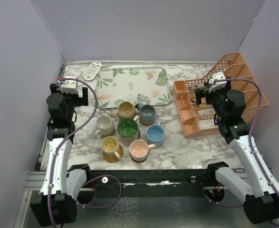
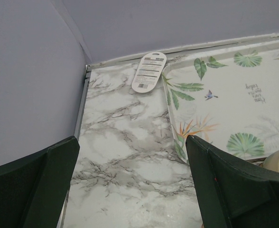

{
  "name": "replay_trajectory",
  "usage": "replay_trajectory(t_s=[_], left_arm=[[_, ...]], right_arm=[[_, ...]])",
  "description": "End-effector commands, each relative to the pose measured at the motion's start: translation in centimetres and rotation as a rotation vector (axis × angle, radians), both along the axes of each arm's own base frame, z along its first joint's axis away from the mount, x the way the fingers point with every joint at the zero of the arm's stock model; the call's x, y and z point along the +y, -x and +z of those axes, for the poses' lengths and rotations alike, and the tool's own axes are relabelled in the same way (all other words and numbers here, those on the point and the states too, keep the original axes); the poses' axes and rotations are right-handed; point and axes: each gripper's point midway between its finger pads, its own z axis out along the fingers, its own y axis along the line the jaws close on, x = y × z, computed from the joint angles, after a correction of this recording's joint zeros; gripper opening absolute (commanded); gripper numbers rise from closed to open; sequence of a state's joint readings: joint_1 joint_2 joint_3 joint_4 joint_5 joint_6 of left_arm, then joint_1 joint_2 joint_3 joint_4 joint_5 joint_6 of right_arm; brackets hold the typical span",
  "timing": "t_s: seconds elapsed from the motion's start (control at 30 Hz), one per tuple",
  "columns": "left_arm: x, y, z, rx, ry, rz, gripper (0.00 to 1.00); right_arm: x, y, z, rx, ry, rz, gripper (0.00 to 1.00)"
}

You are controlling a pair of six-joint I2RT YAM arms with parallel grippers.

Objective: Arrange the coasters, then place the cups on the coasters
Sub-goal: Reset both arms

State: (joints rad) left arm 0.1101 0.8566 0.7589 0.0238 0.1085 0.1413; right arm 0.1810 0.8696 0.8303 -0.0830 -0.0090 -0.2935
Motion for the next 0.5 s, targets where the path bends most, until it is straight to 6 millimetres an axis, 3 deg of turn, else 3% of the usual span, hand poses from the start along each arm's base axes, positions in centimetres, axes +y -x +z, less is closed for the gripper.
replay_trajectory(t_s=[0.0,0.47], left_arm=[[-0.2,-0.06,0.91,-0.02,-0.004,-0.019,0.99],[-0.08,0.03,1.06,-0.024,-0.003,-0.015,0.99]], right_arm=[[0.07,0.13,-0.27,0.003,0.011,0.013,1.0],[0.0,0.21,-0.06,-0.004,0.012,0.012,1.0]])
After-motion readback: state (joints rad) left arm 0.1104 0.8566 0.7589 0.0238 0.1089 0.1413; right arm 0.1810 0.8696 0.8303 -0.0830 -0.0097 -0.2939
